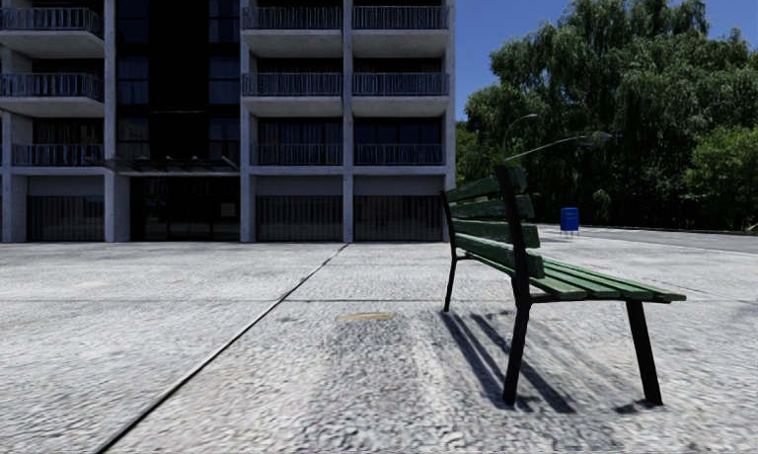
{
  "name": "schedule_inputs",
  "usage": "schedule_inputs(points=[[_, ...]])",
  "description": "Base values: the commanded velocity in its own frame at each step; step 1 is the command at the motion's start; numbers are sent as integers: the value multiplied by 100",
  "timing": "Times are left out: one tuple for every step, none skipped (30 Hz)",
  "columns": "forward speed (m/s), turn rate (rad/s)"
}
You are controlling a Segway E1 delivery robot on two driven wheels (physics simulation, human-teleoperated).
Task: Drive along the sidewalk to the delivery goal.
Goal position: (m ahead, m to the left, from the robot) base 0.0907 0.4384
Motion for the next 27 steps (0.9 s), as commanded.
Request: schedule_inputs(points=[[156,11],[153,11],[145,11],[145,11],[137,11],[134,11],[131,13],[128,13],[128,13],[125,13],[122,13],[115,13],[115,13],[102,13],[12,0],[0,0],[0,0],[0,0],[0,0],[0,0],[0,0],[0,0],[0,0],[0,0],[0,0],[0,0],[0,0]])
